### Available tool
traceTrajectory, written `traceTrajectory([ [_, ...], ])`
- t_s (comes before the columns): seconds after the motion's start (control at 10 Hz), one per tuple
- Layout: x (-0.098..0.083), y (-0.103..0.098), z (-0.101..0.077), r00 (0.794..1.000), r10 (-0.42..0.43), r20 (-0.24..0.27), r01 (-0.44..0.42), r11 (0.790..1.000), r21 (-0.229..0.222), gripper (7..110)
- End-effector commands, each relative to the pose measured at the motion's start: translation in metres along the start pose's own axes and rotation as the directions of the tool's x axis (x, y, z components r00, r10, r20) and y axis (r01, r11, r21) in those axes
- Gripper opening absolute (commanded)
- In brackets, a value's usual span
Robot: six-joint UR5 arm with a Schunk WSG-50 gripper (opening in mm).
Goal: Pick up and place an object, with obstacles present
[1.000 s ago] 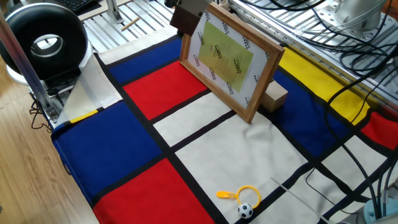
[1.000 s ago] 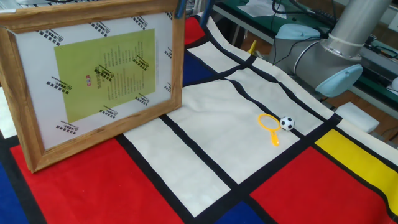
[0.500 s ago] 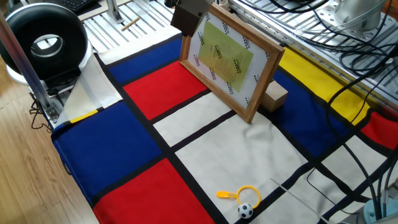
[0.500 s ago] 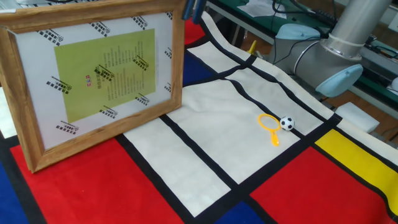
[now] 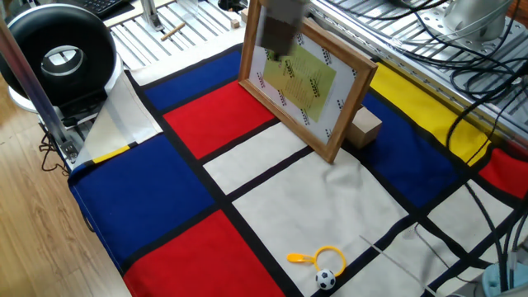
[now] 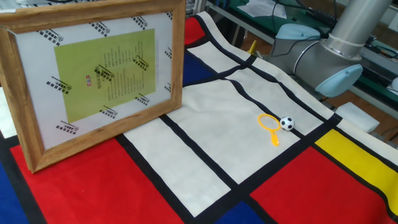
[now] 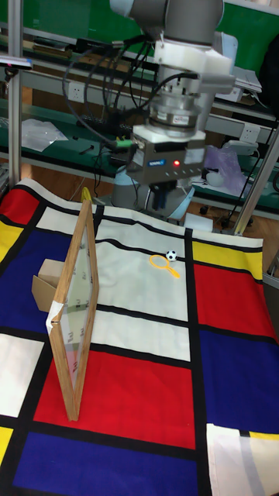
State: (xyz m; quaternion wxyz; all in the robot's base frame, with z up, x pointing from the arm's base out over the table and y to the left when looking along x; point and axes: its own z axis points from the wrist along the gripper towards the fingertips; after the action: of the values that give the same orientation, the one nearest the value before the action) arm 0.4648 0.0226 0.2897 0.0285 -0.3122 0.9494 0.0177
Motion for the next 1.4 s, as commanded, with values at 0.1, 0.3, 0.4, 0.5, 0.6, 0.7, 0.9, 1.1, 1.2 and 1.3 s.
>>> traceTrajectory([
  [0.1,0.08,-0.033,-0.011,0.971,-0.169,-0.171,0.178,0.983,0.039,7],
  [0.3,0.118,-0.067,-0.017,0.921,-0.234,-0.313,0.277,0.956,0.1,7],
  [0.4,0.13,-0.08,-0.016,0.905,-0.261,-0.336,0.312,0.944,0.106,7],
  [0.5,0.14,-0.089,-0.012,0.891,-0.29,-0.35,0.344,0.933,0.103,7],
  [0.6,0.15,-0.098,-0.011,0.868,-0.328,-0.374,0.388,0.916,0.099,7],
  [0.7,0.161,-0.112,-0.014,0.826,-0.373,-0.423,0.454,0.885,0.106,7],
  [0.9,0.174,-0.131,-0.011,0.799,-0.393,-0.455,0.496,0.859,0.127,7],
  [1.1,0.184,-0.136,-0.006,0.794,-0.398,-0.46,0.503,0.854,0.129,7],
  [1.2,0.182,-0.131,-0.006,0.799,-0.4,-0.45,0.497,0.859,0.119,7],
  [1.3,0.167,-0.116,-0.003,0.814,-0.413,-0.407,0.488,0.867,0.097,7],
])
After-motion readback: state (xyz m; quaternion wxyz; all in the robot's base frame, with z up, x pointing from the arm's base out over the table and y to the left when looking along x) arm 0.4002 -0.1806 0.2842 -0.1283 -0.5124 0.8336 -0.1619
